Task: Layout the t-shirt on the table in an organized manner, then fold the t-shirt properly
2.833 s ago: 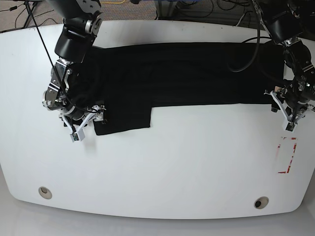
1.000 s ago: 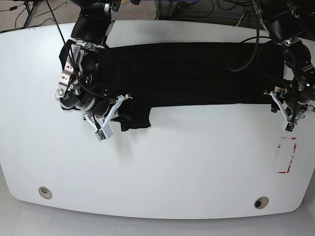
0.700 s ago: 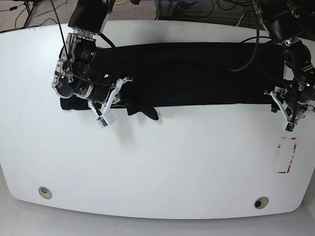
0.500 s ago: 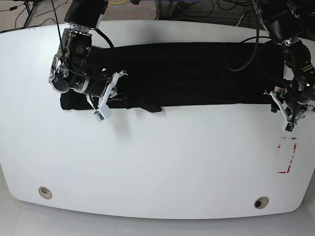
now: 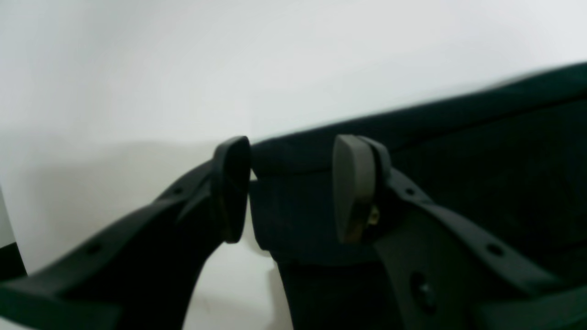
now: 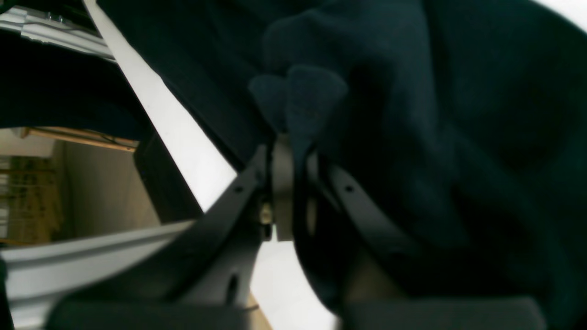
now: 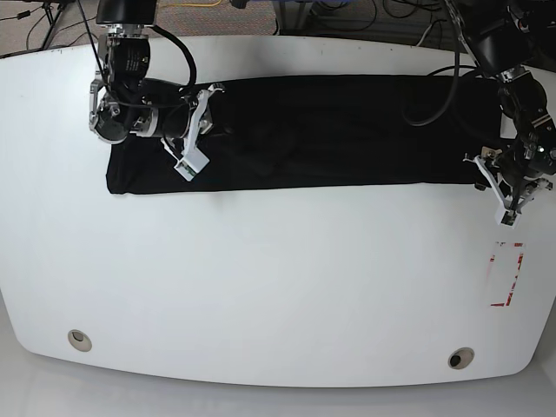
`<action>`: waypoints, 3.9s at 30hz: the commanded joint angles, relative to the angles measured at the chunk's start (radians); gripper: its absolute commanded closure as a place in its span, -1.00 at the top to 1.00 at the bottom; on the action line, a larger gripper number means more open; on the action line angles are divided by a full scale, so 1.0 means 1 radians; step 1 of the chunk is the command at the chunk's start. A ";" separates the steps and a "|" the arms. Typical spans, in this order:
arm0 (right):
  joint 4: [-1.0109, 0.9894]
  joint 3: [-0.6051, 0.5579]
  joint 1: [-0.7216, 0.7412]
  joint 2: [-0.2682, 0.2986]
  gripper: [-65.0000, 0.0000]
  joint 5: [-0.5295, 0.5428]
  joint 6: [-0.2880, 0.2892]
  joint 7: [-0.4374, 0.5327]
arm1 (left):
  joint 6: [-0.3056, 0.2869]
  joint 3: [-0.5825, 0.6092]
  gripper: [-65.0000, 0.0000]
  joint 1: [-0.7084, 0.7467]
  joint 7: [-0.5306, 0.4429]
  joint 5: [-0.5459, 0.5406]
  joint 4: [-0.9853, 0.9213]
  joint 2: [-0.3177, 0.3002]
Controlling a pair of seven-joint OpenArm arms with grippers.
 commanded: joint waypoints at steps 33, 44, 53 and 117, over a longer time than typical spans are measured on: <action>0.084 0.079 -0.080 -0.026 -0.06 -0.067 0.002 0.031 | -0.001 -0.080 -0.15 0.054 0.205 -0.007 0.186 0.014; 0.143 -0.122 -0.138 -0.025 -0.08 -0.036 0.002 0.018 | -0.001 -0.080 -0.15 0.053 0.205 -0.005 0.186 0.014; 0.163 -0.162 -0.124 0.067 -0.08 0.073 0.002 0.018 | -0.001 -0.075 -0.15 0.053 0.205 -0.005 0.188 0.013; -0.102 -0.036 -0.060 0.001 -0.08 -0.717 0.002 0.456 | -0.001 -0.416 0.32 0.209 0.205 -0.618 -0.303 -0.098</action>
